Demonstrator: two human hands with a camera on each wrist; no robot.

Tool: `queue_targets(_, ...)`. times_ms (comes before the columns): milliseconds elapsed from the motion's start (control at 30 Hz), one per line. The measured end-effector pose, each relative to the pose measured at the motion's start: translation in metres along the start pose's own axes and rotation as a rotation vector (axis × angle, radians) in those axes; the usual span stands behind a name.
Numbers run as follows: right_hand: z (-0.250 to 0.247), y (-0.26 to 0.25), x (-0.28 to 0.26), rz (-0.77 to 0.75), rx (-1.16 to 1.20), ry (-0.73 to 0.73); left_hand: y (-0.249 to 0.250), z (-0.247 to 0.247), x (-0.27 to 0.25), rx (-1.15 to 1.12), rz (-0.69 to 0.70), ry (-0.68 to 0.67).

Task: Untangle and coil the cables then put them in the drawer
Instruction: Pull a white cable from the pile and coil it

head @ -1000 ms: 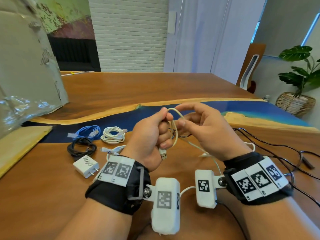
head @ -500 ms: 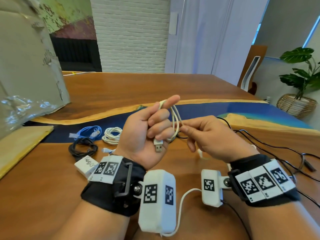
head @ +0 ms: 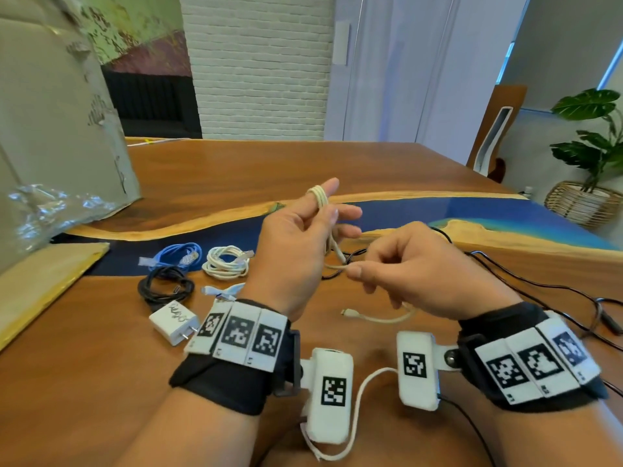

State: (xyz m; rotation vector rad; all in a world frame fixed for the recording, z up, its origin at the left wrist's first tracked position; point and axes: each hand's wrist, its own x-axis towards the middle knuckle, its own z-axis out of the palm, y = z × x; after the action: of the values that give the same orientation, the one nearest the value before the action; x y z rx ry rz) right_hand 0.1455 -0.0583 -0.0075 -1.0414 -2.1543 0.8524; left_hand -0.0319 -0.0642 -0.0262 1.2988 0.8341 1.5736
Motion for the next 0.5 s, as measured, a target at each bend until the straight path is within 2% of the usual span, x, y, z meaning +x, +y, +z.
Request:
queue_targets(100, -0.01, 0.008, -0.001, -0.055, 0.183, 0.054, -0.002, -0.001, -0.002, 0.354, 0.018, -0.103)
queue_targets(167, -0.015, 0.014, -0.001, -0.092, 0.244, 0.062, 0.002, 0.002, -0.007, 0.461, -0.046, -0.2)
queue_targets(333, -0.021, 0.021, -0.002, -0.094, 0.378, 0.143, 0.011, -0.001, -0.011, 0.413, -0.159, -0.349)
queue_targets(433, -0.023, 0.024, 0.0, -0.081, 0.368, 0.202, 0.012, -0.005, -0.012, 0.217, -0.266, -0.429)
queue_targets(500, -0.022, 0.027, 0.001, -0.067, 0.381, 0.206, 0.013, -0.006, -0.012, 0.054, -0.285, -0.403)
